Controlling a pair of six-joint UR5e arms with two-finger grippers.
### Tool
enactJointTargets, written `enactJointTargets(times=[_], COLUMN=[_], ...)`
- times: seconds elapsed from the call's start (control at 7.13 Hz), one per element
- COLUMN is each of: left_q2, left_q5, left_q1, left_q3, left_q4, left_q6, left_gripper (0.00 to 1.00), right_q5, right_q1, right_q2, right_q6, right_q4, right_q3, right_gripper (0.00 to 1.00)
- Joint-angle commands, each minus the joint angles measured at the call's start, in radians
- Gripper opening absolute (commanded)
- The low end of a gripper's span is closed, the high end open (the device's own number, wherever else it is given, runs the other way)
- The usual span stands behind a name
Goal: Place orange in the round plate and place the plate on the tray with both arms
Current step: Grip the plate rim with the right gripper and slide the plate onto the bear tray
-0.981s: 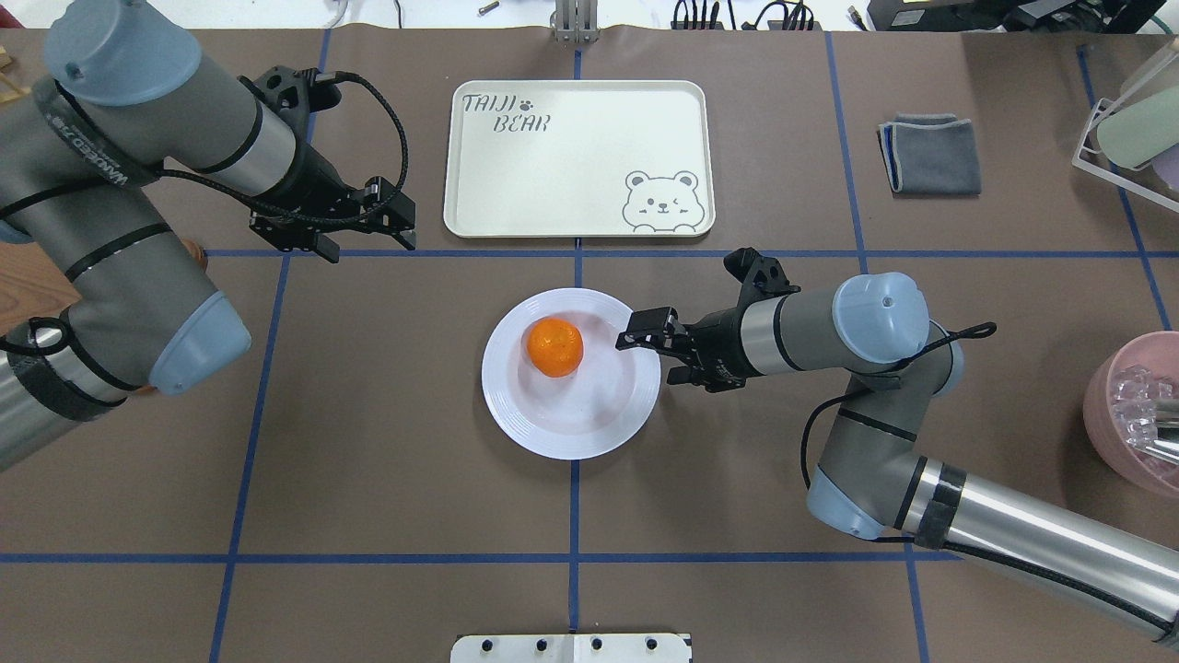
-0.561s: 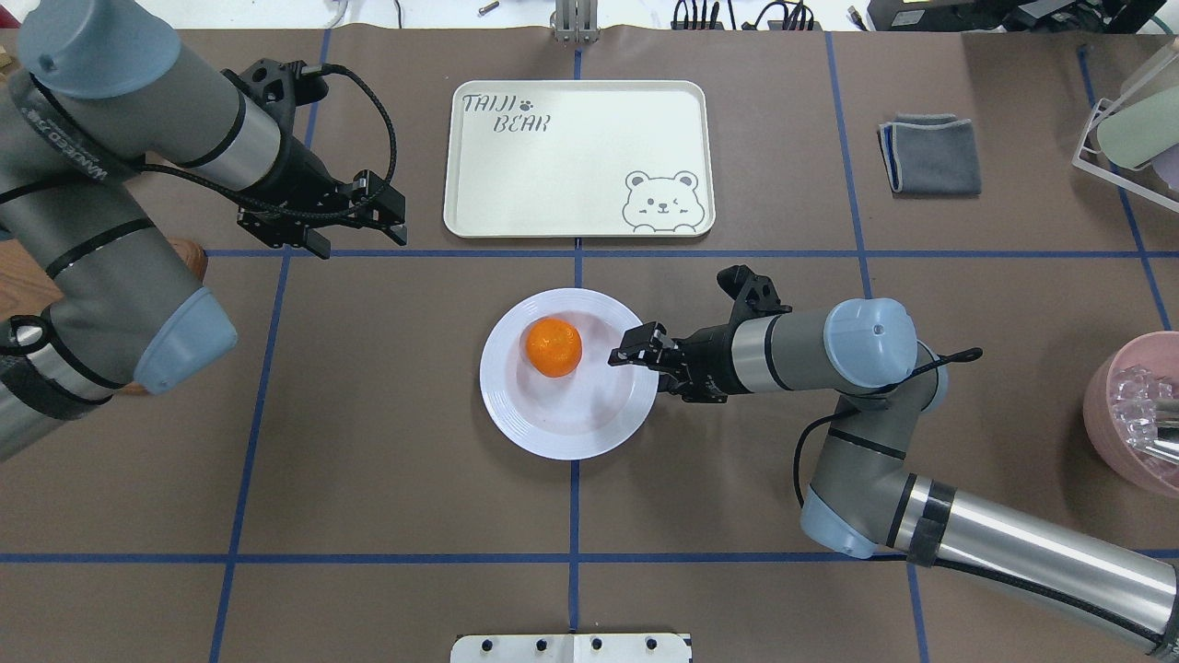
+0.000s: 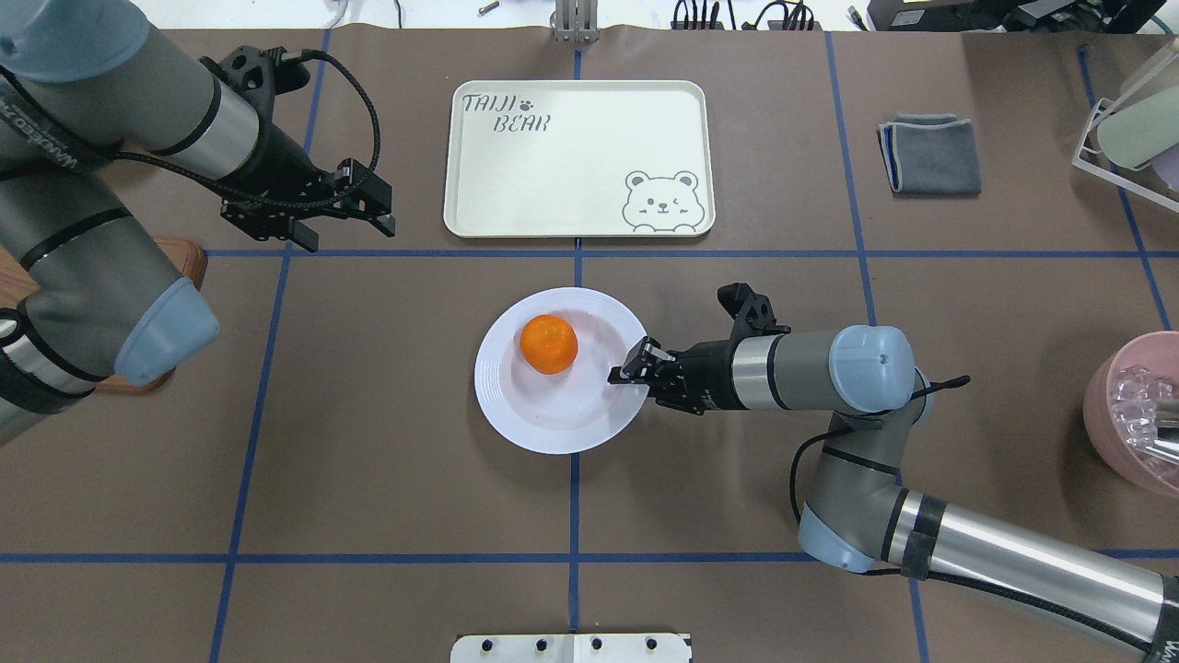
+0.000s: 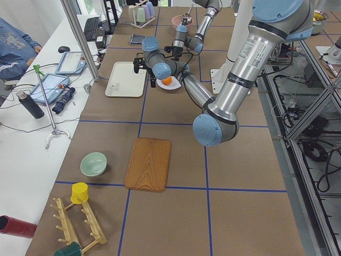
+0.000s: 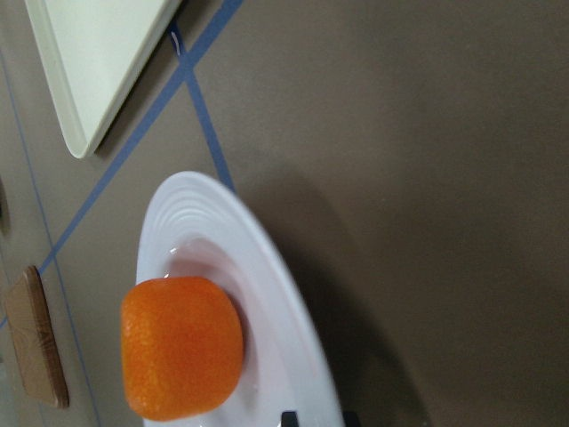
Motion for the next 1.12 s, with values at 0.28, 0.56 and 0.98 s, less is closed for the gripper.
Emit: enactJointTargets(times=[0.28, 0.56, 0.98], left_q2=[-0.001, 0.0, 0.002], left_q5=[-0.001, -0.002, -0.001], left_q1=[0.0, -0.005, -0.005], left_q3=[-0.009, -0.017, -0.04], left_q4=[0.006, 0.006, 0.035], left_q6=[-0.002, -0.002, -0.002], left_gripper=[0.98, 0.98, 0.98], right_q5=[-0.086, -0.233, -0.4], right_q1=[0.03, 0.071, 0.117], right_q2=[-0.002, 0.01, 0.279], right_q6=[0.064, 0.064, 0.095], right_q4=[0.16, 0.131, -0.166], right_q3=[0.019, -0.006, -0.255], right_gripper=[0.0, 0.0, 0.0])
